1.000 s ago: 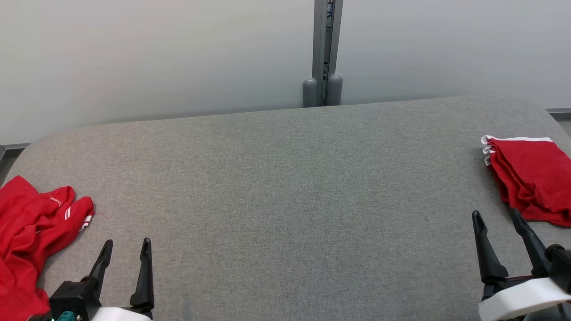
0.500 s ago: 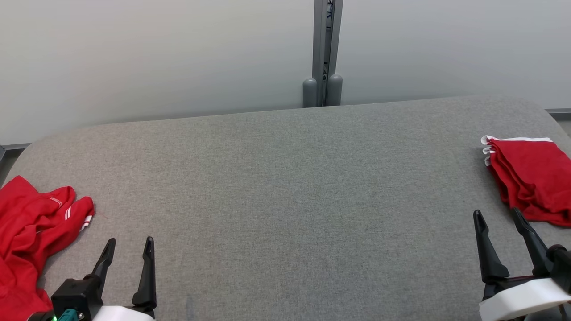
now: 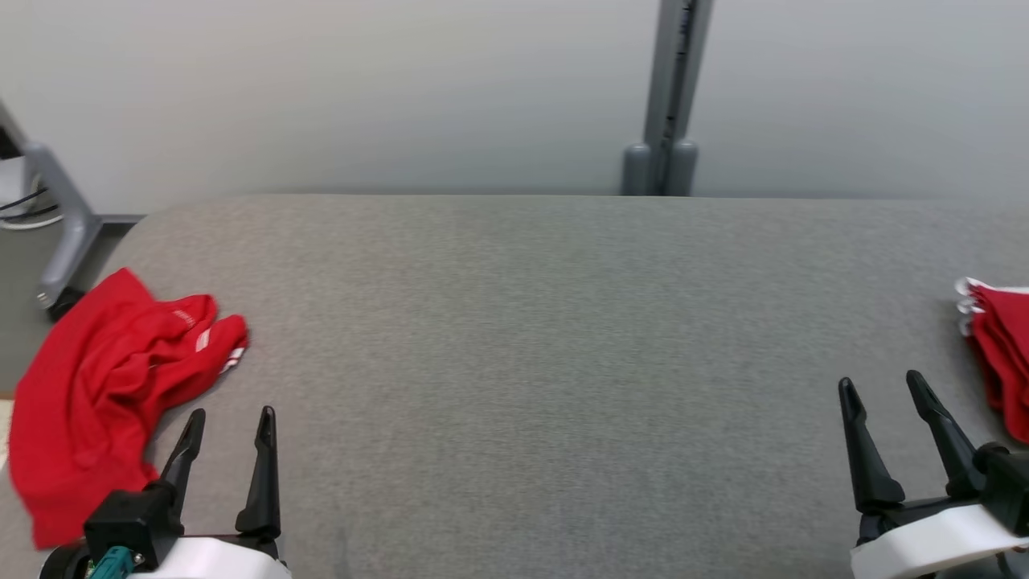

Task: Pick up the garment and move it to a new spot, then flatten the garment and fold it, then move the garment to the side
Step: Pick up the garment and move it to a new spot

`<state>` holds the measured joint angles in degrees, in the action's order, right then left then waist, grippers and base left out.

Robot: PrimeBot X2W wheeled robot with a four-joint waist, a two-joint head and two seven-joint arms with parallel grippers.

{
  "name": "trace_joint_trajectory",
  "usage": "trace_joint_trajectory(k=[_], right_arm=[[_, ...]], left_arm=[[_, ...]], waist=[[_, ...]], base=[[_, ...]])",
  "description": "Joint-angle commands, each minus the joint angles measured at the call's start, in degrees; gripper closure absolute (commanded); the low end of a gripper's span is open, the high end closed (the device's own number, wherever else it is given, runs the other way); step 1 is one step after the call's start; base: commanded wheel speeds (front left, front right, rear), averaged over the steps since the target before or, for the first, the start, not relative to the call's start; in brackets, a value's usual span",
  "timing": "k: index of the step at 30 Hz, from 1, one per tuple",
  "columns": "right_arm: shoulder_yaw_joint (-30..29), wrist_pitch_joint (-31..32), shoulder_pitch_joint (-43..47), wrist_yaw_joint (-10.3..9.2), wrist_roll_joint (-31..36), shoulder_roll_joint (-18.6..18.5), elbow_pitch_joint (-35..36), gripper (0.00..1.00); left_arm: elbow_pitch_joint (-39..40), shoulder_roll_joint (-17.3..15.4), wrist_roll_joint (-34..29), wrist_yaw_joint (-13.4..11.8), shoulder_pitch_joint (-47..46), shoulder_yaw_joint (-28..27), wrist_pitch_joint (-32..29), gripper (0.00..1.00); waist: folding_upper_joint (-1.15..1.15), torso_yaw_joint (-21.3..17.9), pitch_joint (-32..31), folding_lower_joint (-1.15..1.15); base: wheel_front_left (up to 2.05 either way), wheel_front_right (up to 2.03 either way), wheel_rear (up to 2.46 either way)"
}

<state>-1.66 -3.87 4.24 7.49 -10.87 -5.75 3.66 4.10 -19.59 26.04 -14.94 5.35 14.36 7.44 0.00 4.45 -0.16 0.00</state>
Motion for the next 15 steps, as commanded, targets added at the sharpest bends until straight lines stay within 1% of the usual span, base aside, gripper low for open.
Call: trace_joint_trajectory(k=[1,5,6,12,15], right_arm=[[0.39,0.27,0.19,0.01,0.11,0.03,0.8,0.0],[2.0,0.82,-0.06,0.01,0.2,0.37,1.87,0.0],[2.0,0.82,-0.06,0.01,0.2,0.37,1.87,0.0],[4.92,1.26,-0.86,0.01,-0.39,0.52,3.03,0.0],[5.76,1.46,-0.98,0.01,-0.51,0.38,3.34,0.0]], left_arm=[[-0.02,-0.57,0.34,0.04,-0.89,-0.5,0.37,0.0],[-0.42,-0.68,0.61,0.08,-1.54,-0.99,1.0,0.0],[-0.42,-0.68,0.61,0.08,-1.54,-0.99,1.0,0.0],[-1.52,-0.71,1.24,-0.05,-1.43,-1.99,2.58,0.0],[-1.75,-0.62,1.43,-0.34,-0.97,-2.32,3.09,0.0]], waist=[[0.0,3.48,-0.11,0.0],[0.0,8.24,-0.25,0.0],[0.0,8.24,-0.25,0.0],[0.0,14.55,-0.67,0.0],[0.0,16.02,-0.86,0.0]], base=[[0.0,0.0,0.0],[0.0,0.0,0.0],[0.0,0.0,0.0],[0.0,0.0,0.0],[0.0,0.0,0.0]])
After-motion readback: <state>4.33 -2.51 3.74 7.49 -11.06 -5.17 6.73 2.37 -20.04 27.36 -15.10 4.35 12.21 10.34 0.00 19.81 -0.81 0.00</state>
